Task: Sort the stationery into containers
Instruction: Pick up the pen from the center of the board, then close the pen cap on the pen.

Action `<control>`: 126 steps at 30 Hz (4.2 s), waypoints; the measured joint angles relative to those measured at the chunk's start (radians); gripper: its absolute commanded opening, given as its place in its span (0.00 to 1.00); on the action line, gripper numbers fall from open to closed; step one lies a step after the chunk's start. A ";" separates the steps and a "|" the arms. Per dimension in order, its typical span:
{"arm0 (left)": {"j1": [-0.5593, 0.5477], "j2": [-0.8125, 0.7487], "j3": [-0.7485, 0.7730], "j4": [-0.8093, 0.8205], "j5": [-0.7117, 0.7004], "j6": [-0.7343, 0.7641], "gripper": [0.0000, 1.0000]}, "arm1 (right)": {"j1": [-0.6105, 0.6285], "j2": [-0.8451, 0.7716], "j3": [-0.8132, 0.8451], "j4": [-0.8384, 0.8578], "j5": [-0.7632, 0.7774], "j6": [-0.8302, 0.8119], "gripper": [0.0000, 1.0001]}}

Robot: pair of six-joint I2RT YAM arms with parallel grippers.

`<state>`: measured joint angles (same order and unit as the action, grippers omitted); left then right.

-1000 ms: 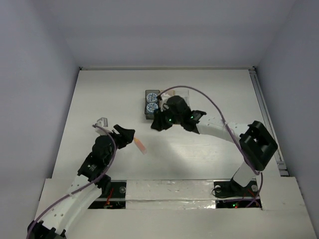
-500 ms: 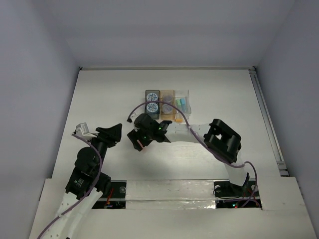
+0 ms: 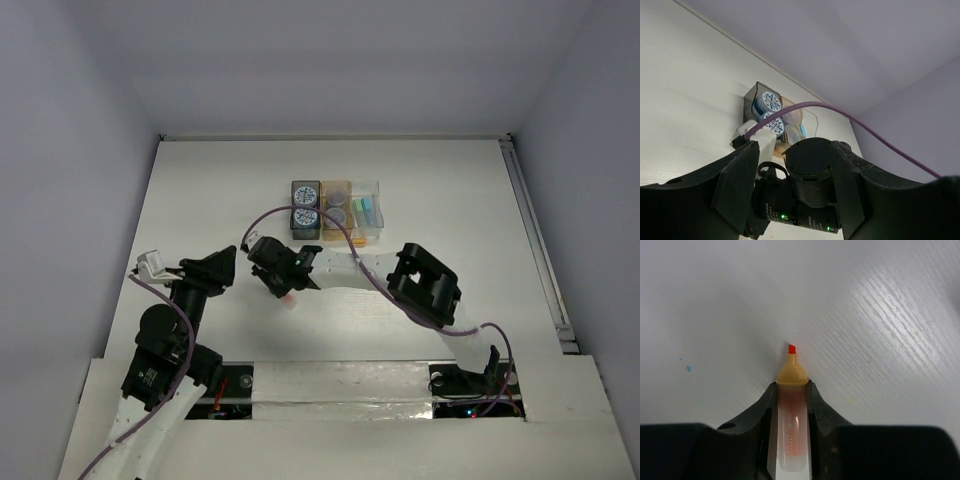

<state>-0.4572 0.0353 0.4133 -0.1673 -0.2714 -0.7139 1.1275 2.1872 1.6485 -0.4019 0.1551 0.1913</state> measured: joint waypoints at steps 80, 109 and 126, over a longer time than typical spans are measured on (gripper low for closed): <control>-0.182 0.672 -0.312 0.799 0.312 0.043 0.00 | -0.177 -0.583 -0.638 0.683 -0.185 0.462 0.70; -0.182 0.483 -0.333 0.683 0.389 0.149 0.00 | -0.433 -0.497 -0.788 0.420 0.157 0.389 0.69; -0.182 0.539 -0.333 0.713 0.417 0.160 0.00 | -0.436 -0.351 -0.686 0.561 0.220 0.293 0.31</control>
<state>-0.6395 0.5747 0.0803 0.5457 0.1455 -0.5541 0.6918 1.8366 0.9630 0.1589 0.3756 0.4847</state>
